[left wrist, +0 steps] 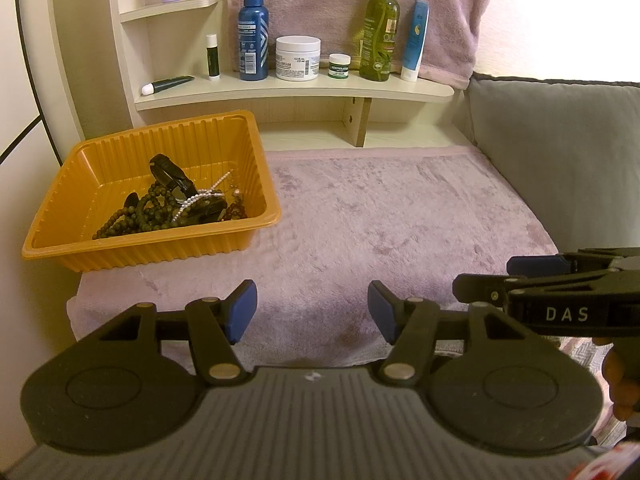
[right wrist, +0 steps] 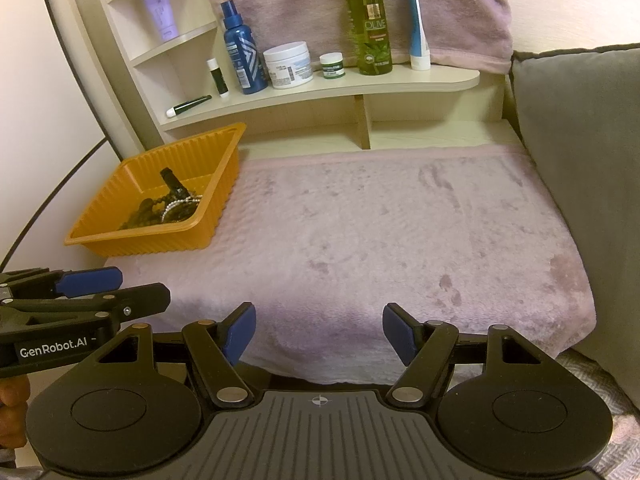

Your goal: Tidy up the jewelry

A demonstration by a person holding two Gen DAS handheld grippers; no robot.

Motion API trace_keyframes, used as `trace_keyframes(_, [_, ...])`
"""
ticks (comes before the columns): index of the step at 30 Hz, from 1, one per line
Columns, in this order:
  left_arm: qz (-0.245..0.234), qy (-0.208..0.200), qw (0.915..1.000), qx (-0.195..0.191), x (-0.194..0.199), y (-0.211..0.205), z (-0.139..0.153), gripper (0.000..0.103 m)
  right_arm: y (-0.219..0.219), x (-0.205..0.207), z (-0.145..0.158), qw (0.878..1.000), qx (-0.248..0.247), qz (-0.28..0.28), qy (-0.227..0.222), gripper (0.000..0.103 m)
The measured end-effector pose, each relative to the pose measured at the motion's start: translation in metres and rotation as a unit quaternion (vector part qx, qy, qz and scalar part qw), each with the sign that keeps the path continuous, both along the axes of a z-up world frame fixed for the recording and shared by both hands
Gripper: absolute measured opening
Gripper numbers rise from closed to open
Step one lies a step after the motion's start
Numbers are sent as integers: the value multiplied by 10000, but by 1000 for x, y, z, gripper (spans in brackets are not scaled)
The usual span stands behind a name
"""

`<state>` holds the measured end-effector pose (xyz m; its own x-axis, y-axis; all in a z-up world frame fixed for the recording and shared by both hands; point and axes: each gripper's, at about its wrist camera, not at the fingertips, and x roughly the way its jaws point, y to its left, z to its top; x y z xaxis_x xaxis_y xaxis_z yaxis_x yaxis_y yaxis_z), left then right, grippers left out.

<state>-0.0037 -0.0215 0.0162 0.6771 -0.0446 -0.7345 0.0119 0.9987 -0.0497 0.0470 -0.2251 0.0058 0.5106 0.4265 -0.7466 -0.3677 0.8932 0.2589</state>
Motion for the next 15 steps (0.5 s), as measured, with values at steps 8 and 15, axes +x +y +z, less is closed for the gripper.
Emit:
trace_keyframes(8, [-4, 2, 10000, -5, 0, 1, 0, 59, 0, 0, 0, 10000, -1, 1, -1, 70])
trace_keyframes(15, [-8, -4, 10000, -5, 0, 1, 1, 59, 1, 0, 0, 10000, -1, -16, 0, 70])
